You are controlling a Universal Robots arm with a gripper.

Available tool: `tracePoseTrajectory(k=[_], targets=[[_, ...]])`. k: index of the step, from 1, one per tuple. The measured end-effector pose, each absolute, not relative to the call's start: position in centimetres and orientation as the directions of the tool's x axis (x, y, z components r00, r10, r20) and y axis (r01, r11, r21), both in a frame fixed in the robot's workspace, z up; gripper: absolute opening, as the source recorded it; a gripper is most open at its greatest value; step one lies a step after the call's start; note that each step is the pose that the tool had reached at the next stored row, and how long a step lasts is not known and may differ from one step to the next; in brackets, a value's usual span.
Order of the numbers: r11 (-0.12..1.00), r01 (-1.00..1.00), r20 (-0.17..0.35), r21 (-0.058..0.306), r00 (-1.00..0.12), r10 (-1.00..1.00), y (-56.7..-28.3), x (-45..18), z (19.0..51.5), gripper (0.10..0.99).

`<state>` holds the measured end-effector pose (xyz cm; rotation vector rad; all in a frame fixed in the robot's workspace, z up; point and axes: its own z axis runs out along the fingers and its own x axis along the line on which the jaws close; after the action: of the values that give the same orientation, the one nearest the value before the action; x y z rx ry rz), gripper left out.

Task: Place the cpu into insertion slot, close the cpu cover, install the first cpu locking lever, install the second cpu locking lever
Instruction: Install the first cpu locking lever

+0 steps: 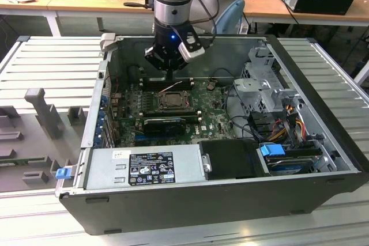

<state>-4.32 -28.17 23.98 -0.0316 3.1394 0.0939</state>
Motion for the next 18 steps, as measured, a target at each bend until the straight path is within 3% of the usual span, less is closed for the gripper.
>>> tracePoseTrajectory(k=[18], targets=[[0.998,-0.028,-0.007,0.06,-1.0,-0.028,-28.1,-2.2,22.4,0.106]])
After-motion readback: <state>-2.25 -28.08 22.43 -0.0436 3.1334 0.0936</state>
